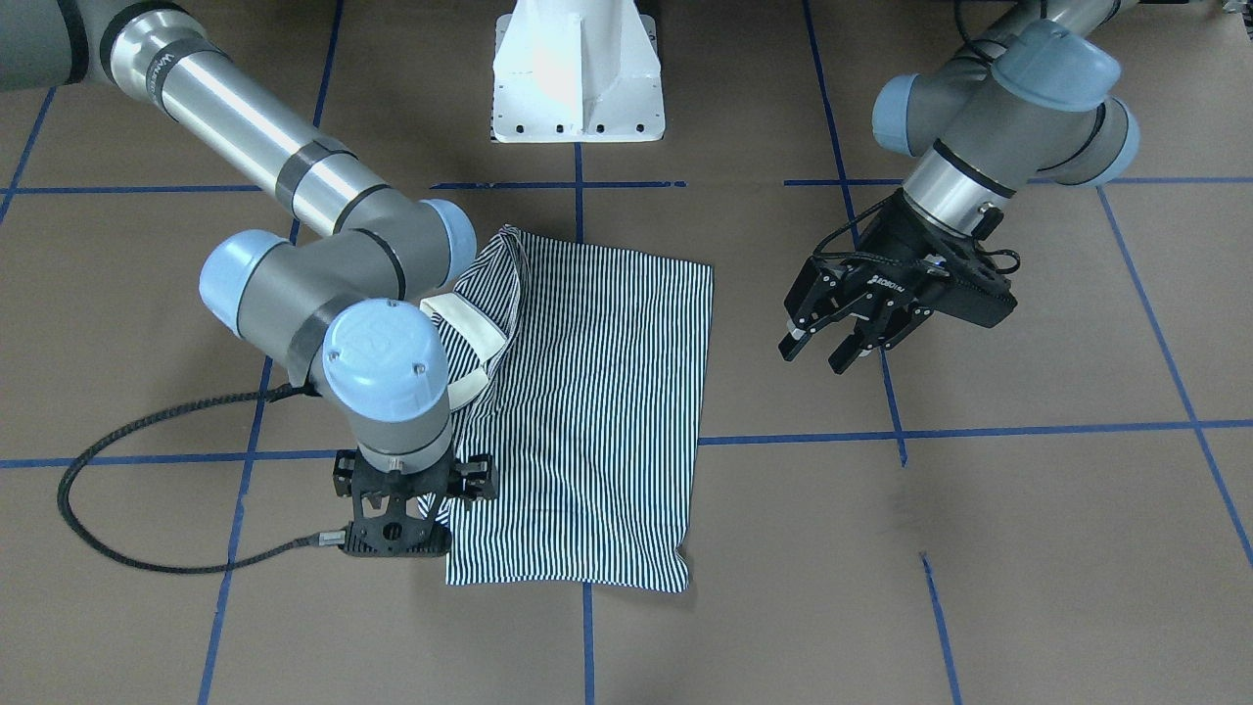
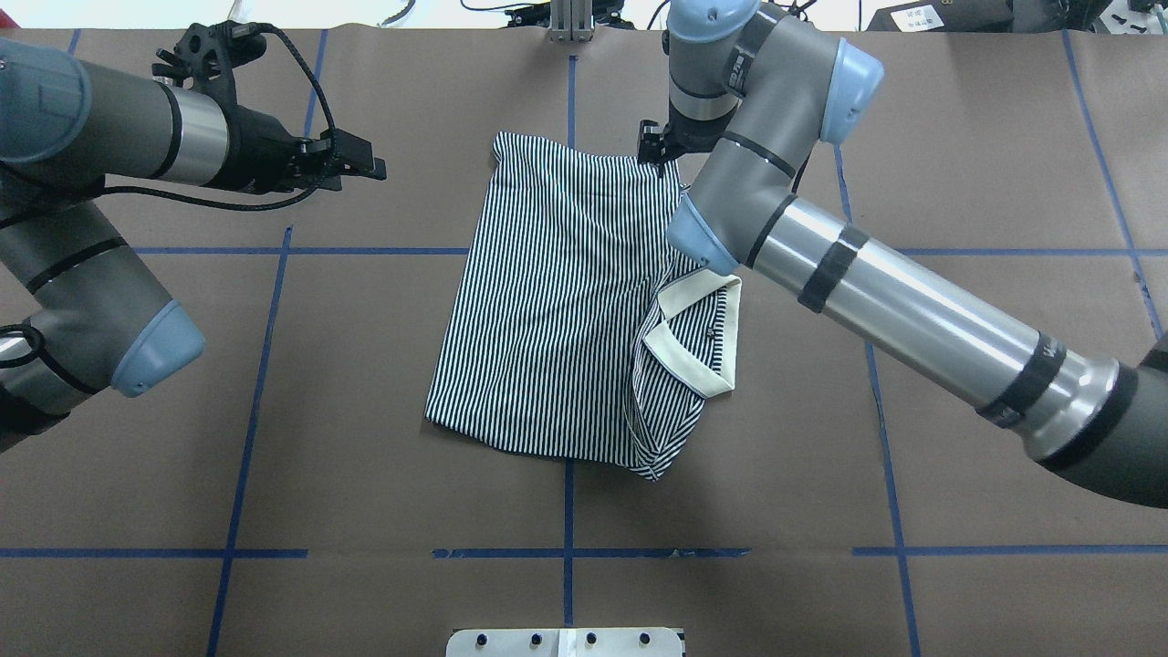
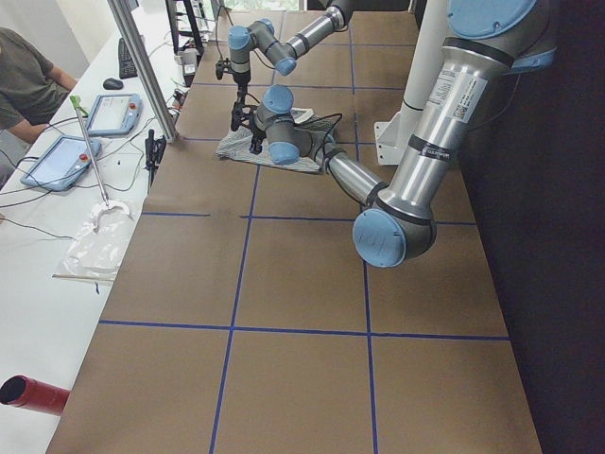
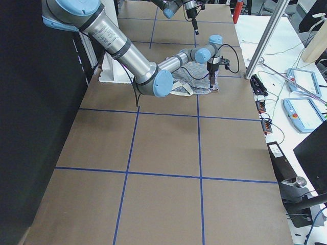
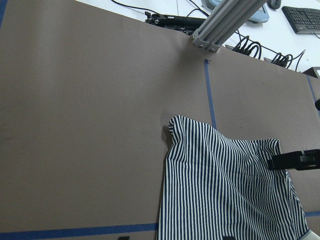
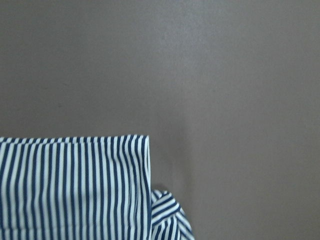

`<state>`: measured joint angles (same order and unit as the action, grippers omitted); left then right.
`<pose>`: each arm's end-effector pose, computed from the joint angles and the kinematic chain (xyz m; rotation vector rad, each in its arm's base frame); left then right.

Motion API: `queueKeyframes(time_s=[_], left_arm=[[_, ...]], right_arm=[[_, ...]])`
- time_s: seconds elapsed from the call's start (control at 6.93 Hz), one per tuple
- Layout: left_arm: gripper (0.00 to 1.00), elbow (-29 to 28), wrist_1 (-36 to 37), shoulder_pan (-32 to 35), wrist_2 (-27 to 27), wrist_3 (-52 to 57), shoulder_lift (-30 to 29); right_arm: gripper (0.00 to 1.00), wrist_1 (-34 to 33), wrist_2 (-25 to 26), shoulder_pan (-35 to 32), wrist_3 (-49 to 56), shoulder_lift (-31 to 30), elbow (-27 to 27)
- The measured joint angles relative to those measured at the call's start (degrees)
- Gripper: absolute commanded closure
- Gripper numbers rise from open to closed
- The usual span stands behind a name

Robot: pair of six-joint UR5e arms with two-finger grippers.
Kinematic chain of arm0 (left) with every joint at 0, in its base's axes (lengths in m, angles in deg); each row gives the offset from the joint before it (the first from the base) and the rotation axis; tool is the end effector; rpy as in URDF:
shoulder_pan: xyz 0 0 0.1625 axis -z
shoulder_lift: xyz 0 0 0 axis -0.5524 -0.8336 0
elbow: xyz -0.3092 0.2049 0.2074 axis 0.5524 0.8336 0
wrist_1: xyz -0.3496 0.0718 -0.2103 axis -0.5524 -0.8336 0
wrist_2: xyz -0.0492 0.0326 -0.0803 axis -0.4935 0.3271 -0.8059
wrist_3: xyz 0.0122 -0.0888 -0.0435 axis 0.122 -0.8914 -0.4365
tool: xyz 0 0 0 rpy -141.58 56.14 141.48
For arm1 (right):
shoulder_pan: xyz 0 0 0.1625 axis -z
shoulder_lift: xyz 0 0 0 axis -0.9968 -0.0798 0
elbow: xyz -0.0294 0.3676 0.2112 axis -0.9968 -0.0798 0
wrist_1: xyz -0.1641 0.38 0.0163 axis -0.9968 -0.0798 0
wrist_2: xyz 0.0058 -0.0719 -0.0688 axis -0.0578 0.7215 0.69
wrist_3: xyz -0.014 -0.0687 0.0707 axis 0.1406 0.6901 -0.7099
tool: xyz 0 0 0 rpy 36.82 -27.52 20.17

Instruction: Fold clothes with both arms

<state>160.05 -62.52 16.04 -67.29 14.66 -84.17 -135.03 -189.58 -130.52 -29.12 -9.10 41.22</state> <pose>0.3309 -0.5294 0.2770 0.3918 1.2449 -0.1887 -0.4995 -0.6397 0.2575 0.0804 -0.6722 0.1228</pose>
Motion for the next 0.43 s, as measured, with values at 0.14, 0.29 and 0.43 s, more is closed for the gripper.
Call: queueKeyframes(time_s=[0.14,0.29,0.43], left_arm=[[0.31,0.3,0.0,0.0,-0.1,-0.2,0.0],[0.31,0.4,0.1,0.0,-0.2,-0.4,0.0],[0.31,0.3,0.4,-0.1,-0.2,-0.5,0.0]], right_arm=[[0.0,-1.6,0.2,2.7,-5.8,-3.9,7.6],[0.0,-4.6,0.6,5.9,-9.9,-6.7,14.1],[0.0,-8.5,1.3,9.6,-13.5,-8.3,19.5]])
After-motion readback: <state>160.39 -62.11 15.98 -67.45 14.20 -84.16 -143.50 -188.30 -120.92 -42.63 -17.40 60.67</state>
